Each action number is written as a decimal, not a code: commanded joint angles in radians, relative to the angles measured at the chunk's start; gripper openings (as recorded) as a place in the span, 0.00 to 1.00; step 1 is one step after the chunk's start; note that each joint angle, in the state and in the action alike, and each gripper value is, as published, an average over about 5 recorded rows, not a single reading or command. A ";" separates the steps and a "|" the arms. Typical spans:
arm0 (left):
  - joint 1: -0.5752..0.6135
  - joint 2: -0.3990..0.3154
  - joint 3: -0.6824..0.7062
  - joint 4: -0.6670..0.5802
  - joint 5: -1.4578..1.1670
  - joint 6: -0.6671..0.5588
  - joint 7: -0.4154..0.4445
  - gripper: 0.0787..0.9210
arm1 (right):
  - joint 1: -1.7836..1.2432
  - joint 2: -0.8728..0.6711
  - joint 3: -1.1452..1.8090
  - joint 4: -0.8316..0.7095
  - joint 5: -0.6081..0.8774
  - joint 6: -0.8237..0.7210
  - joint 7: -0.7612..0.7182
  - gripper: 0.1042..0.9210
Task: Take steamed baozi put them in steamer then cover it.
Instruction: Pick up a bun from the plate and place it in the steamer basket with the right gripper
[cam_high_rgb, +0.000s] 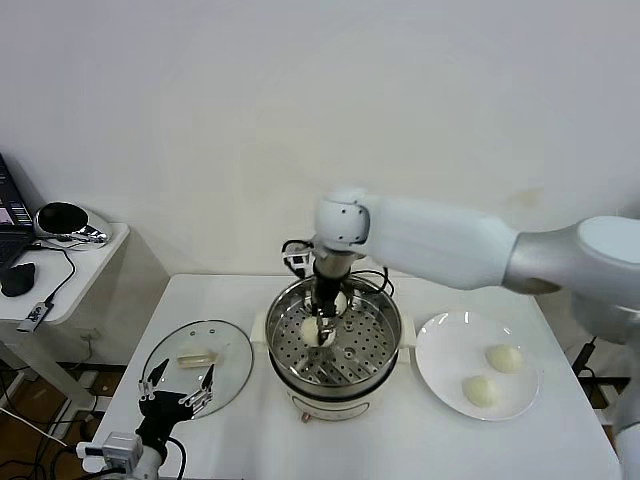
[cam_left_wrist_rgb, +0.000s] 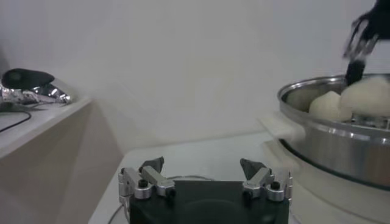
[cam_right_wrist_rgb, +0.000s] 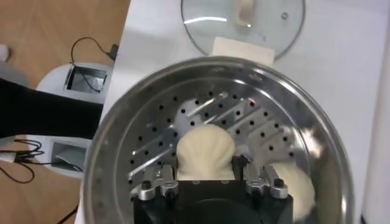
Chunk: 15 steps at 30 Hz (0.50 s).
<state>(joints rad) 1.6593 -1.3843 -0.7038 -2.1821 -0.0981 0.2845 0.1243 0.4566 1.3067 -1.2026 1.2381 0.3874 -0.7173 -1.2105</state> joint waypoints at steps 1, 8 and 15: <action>-0.009 0.000 0.006 0.002 -0.001 0.000 0.001 0.88 | -0.081 0.100 0.038 -0.135 -0.064 0.000 0.016 0.55; -0.016 0.001 0.010 0.010 -0.003 0.000 0.003 0.88 | -0.090 0.138 0.062 -0.182 -0.100 0.008 0.016 0.55; -0.017 -0.001 0.013 0.013 -0.003 0.000 0.004 0.88 | -0.092 0.138 0.073 -0.172 -0.108 0.008 0.018 0.55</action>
<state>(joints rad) 1.6442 -1.3844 -0.6918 -2.1701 -0.1015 0.2845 0.1278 0.3845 1.4106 -1.1471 1.1046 0.3070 -0.7093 -1.1962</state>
